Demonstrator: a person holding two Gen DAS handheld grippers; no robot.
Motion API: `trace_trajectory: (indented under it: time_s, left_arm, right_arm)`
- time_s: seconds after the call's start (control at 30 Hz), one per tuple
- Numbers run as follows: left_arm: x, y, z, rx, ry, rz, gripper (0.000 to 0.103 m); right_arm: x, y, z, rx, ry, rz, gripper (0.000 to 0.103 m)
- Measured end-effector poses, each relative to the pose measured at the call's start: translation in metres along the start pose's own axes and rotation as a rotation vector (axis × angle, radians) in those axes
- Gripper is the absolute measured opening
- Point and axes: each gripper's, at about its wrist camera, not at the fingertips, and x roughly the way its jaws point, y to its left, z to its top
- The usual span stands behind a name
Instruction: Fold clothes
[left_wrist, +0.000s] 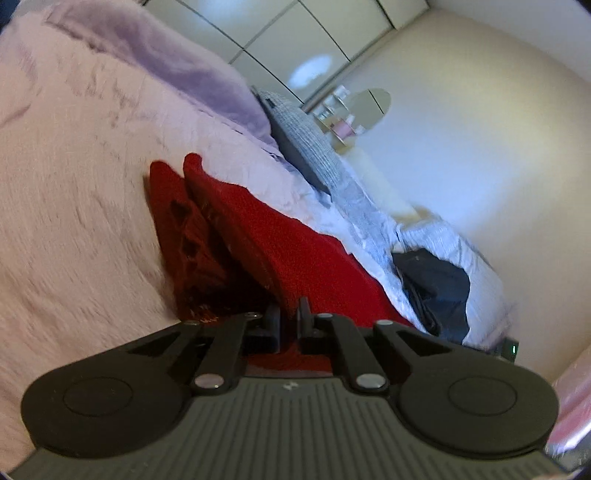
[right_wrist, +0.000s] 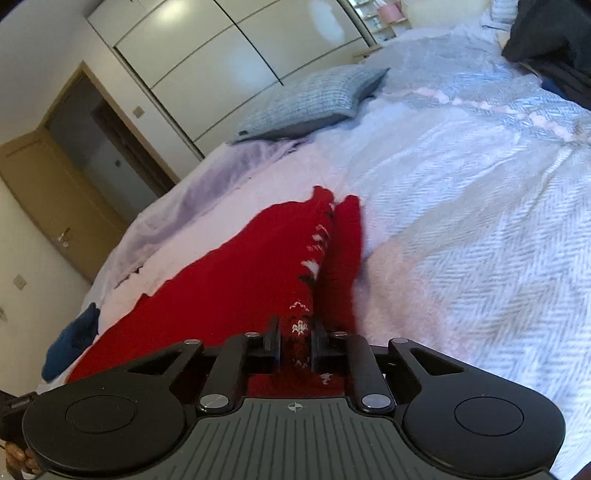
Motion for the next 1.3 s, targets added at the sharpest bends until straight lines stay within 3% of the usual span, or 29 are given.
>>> trace_trajectory:
  time_s: [0.13, 0.3, 0.43, 0.47, 0.5, 0.53, 0.6, 0.7, 0.77, 0.8, 0.83, 1.0, 1.1, 1.27, 1.3]
  left_arm:
    - [-0.015, 0.004, 0.004, 0.056, 0.038, 0.05, 0.005]
    - [0.0, 0.012, -0.01, 0.03, 0.119, 0.138, 0.008]
    - [-0.009, 0.012, -0.013, -0.053, 0.05, 0.079, 0.022]
    - [-0.012, 0.013, -0.014, -0.073, 0.036, 0.069, 0.021]
    - [-0.012, 0.013, -0.015, -0.071, 0.031, 0.085, 0.006]
    - [-0.013, 0.013, -0.015, -0.068, 0.029, 0.111, 0.004]
    - [-0.015, 0.013, -0.016, -0.06, 0.032, 0.174, 0.004]
    - [-0.013, -0.003, -0.017, 0.026, 0.065, 0.222, 0.009]
    - [-0.015, -0.014, -0.012, 0.059, 0.077, 0.251, 0.02]
    - [-0.018, -0.017, -0.008, 0.065, 0.07, 0.258, 0.023]
    - [-0.021, -0.019, -0.003, 0.066, 0.055, 0.265, 0.025]
    - [-0.013, -0.032, 0.028, 0.108, -0.009, 0.268, 0.029]
    - [0.019, -0.033, 0.042, 0.127, 0.018, 0.268, 0.029]
    - [0.048, -0.015, 0.041, 0.108, 0.071, 0.309, 0.022]
    - [0.049, -0.012, 0.04, 0.099, 0.07, 0.309, 0.003]
  right_arm:
    - [-0.005, -0.008, 0.008, 0.018, -0.015, -0.018, 0.01]
    - [0.015, -0.014, -0.005, 0.02, 0.076, -0.092, 0.01]
    - [0.002, -0.016, -0.005, 0.064, 0.04, -0.036, 0.011]
    - [-0.001, -0.016, -0.004, 0.064, 0.033, -0.018, 0.012]
    - [-0.003, -0.016, -0.004, 0.063, 0.027, -0.002, 0.012]
    - [-0.002, -0.015, -0.003, 0.042, 0.031, -0.018, 0.012]
    - [0.005, -0.013, -0.005, -0.001, 0.064, -0.08, 0.012]
    - [0.008, -0.011, -0.006, 0.0, 0.078, -0.07, 0.012]
    - [0.007, -0.009, 0.0, 0.006, 0.098, -0.06, 0.025]
    - [0.005, -0.009, 0.003, 0.01, 0.094, -0.069, 0.039]
    - [0.002, -0.009, 0.007, 0.014, 0.086, -0.08, 0.047]
    - [-0.004, -0.011, 0.028, 0.024, 0.019, -0.042, 0.047]
    - [0.008, -0.01, 0.04, 0.013, 0.015, -0.038, 0.047]
    - [0.038, -0.013, 0.042, 0.011, 0.069, -0.045, 0.047]
    - [0.043, -0.013, 0.041, 0.002, 0.08, -0.047, 0.031]
